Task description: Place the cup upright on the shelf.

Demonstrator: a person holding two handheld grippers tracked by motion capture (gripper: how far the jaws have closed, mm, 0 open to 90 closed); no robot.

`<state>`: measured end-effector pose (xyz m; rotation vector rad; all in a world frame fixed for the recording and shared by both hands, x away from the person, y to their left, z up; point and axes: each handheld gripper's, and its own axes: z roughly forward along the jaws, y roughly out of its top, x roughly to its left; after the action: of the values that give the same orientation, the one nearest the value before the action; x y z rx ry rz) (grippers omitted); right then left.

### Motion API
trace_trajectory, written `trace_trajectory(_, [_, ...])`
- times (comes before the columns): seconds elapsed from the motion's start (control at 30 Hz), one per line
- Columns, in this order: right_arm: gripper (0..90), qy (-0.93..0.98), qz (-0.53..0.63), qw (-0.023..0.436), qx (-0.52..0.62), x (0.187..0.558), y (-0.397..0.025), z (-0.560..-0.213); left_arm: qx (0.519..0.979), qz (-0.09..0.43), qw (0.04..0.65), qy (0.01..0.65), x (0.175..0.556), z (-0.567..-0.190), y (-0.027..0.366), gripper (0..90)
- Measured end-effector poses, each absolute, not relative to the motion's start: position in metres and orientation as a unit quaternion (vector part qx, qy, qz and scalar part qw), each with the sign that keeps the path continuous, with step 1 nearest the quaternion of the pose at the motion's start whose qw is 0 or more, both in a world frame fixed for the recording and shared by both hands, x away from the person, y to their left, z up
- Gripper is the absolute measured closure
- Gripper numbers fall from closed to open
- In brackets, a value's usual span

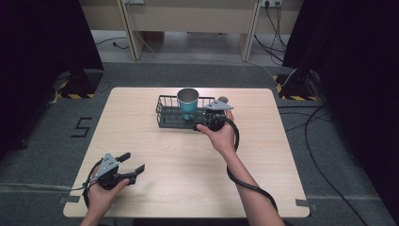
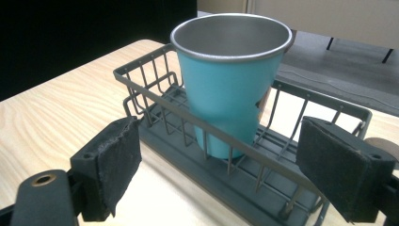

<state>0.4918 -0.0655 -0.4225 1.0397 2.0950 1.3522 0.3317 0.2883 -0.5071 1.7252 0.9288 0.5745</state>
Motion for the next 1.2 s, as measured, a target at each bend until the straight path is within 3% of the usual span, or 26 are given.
trace_trajectory(1.2, [15.5, 0.756, 0.488, 0.212, 0.382, 0.443, -0.128, -0.435, 0.722, 0.24, 0.519, 0.39, 0.332, -0.508, 0.288, 19.7])
